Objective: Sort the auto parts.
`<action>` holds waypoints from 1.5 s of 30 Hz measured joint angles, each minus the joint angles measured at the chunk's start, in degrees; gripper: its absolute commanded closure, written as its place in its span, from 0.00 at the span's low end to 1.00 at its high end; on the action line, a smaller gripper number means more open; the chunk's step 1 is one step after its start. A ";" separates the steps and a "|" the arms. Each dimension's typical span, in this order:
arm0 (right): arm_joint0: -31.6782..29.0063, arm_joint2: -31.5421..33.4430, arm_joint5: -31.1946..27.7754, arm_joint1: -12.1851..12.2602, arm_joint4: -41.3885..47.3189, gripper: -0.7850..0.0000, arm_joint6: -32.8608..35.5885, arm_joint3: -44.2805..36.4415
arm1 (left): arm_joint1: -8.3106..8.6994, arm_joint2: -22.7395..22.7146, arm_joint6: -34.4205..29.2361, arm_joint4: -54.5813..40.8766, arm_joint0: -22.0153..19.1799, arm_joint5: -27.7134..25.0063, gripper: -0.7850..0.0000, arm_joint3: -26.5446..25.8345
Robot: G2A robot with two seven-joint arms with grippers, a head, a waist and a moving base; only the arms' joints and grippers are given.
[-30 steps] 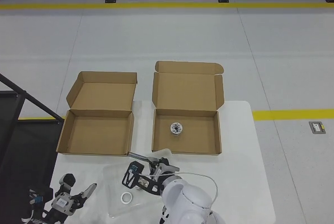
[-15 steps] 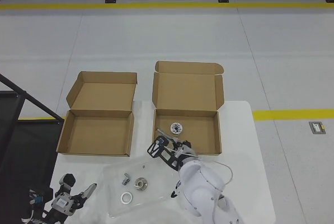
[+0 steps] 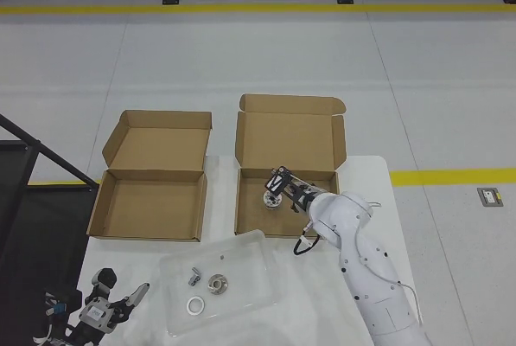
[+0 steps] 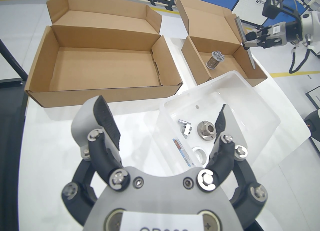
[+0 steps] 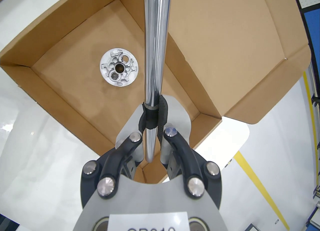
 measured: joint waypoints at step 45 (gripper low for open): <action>11.65 -4.86 2.86 -0.54 5.70 0.33 -4.38 23.81 | 0.24 -1.52 2.80 5.07 0.95 -2.82 0.00 -1.34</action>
